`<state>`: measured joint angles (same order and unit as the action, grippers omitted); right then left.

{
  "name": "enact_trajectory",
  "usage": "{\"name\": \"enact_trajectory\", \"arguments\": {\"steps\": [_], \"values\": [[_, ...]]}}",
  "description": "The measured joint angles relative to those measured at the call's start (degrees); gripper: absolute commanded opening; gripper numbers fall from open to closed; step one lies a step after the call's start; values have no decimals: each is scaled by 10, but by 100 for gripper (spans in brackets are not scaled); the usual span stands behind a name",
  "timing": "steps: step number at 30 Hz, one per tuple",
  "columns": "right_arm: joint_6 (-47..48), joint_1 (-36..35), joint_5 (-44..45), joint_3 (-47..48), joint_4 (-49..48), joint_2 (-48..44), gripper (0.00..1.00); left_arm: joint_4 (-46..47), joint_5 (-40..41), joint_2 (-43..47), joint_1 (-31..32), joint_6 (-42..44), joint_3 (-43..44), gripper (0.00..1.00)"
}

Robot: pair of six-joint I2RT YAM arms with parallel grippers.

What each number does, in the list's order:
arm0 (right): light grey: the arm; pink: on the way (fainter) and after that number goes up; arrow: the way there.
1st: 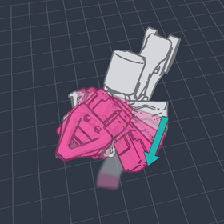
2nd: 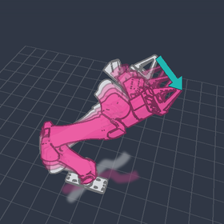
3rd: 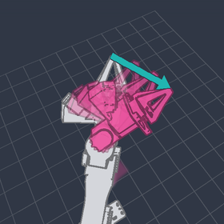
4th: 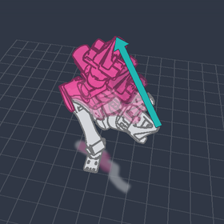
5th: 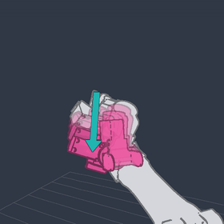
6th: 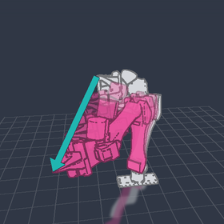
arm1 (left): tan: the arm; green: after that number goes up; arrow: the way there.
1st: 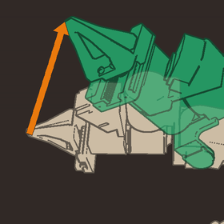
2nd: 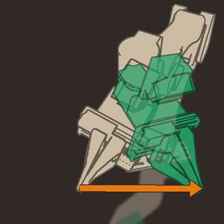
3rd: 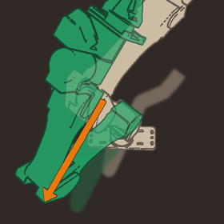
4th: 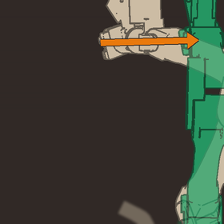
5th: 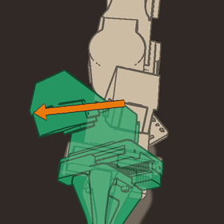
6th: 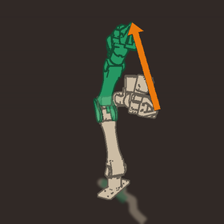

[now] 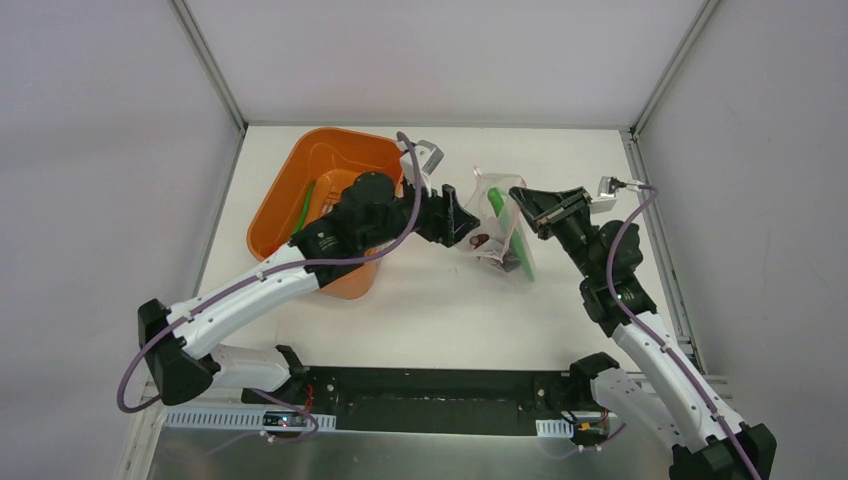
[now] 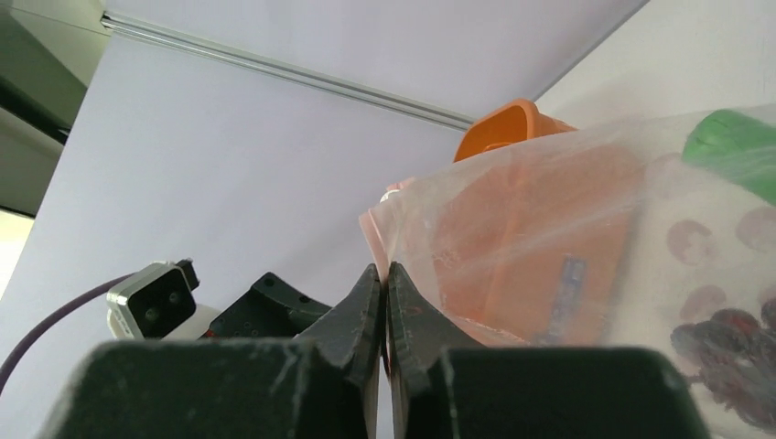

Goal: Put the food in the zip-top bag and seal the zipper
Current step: Place the fake fruit in the zipper food storage bag, then pick up the fake fish from the bin.

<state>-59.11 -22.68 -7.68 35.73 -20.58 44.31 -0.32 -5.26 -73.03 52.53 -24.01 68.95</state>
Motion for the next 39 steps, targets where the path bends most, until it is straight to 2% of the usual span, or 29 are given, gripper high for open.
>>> {"name": "enact_trajectory", "arguments": {"steps": [5,9,13,16,21,23,28,34,39], "values": [[4,9,6,0,3,-3,6,-9,49,72,0,27,-19,80],[17,10,-1,0,19,11,6,-45,137,109,0,49,-26,92],[31,10,-15,-2,38,16,6,-109,221,118,-17,56,-31,93],[44,10,-21,-7,51,16,6,-165,248,117,-71,46,-37,93],[61,10,-25,-7,75,16,6,-207,247,108,-202,10,-68,94],[65,10,-28,-7,79,17,6,-216,233,85,-247,2,-64,94],[72,10,-38,-7,82,25,6,-237,191,-24,-301,-8,2,93],[76,10,-47,-6,92,25,6,-241,139,-165,-337,-11,94,89],[77,10,-49,-6,103,18,7,-253,110,-230,-354,-21,127,88]]}}
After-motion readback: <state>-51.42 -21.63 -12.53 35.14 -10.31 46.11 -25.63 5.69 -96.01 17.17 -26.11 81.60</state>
